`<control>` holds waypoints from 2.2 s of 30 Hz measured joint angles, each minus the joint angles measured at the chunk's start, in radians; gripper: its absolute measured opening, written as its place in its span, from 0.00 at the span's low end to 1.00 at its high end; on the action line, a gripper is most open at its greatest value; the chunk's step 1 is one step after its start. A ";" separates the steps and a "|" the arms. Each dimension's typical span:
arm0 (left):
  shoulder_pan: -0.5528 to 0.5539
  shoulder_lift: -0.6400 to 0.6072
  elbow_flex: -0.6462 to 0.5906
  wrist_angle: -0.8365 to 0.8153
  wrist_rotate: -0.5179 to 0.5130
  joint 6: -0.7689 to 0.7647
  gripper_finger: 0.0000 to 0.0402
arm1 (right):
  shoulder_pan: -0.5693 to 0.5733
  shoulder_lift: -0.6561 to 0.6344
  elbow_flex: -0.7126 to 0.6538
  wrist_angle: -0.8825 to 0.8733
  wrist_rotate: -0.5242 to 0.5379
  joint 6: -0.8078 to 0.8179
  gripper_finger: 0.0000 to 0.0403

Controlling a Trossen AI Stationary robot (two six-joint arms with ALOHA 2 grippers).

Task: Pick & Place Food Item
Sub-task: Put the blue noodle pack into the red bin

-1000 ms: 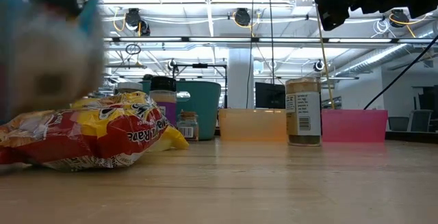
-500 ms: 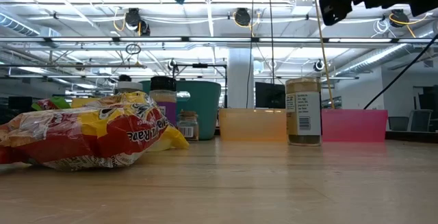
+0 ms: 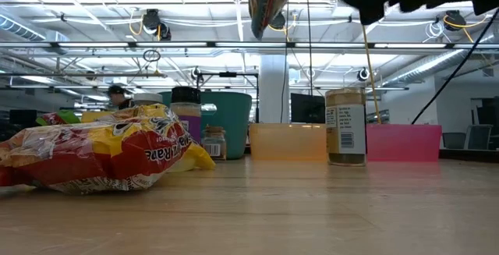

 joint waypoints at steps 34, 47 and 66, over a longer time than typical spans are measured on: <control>0.107 0.063 0.000 0.094 0.038 -0.084 0.03 | 0.103 0.455 0.017 0.810 0.493 -0.459 0.61; 0.117 0.063 0.000 0.070 0.064 -0.104 0.01 | 0.053 0.455 0.038 0.811 0.466 -0.515 0.62; 0.149 0.063 0.000 0.023 0.205 -0.212 0.03 | 0.009 0.455 0.055 0.734 0.466 -0.515 0.60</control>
